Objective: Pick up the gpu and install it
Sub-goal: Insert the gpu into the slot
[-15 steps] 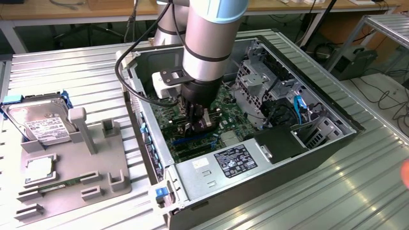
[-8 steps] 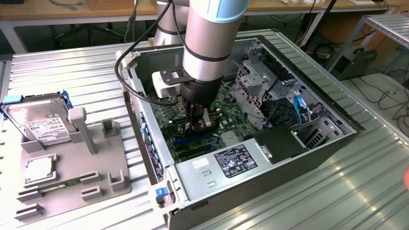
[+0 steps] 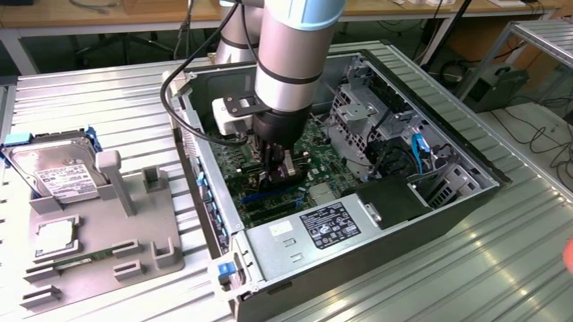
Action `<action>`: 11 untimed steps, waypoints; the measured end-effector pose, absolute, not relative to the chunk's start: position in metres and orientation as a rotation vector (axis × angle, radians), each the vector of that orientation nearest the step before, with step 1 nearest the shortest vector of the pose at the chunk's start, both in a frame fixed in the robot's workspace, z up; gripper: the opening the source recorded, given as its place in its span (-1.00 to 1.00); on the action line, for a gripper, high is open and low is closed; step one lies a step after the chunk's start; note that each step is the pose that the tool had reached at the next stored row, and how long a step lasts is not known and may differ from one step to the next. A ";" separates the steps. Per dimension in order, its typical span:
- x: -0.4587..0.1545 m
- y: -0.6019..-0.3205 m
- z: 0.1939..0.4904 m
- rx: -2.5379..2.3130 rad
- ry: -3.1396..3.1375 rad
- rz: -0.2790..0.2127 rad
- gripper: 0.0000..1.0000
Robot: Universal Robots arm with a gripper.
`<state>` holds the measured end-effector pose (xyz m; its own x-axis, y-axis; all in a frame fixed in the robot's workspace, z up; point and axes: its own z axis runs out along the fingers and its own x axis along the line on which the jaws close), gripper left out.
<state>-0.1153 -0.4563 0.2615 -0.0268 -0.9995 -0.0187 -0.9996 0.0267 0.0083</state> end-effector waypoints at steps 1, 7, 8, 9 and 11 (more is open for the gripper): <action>-0.115 -0.456 0.261 -2.186 2.245 0.030 -0.47; -0.115 -0.456 0.259 -2.186 2.246 0.030 -0.47; -0.115 -0.456 0.258 -2.186 2.246 0.030 -0.47; -0.115 -0.456 0.258 -2.186 2.245 0.030 -0.47; -0.115 -0.456 0.258 -2.186 2.245 0.030 -0.47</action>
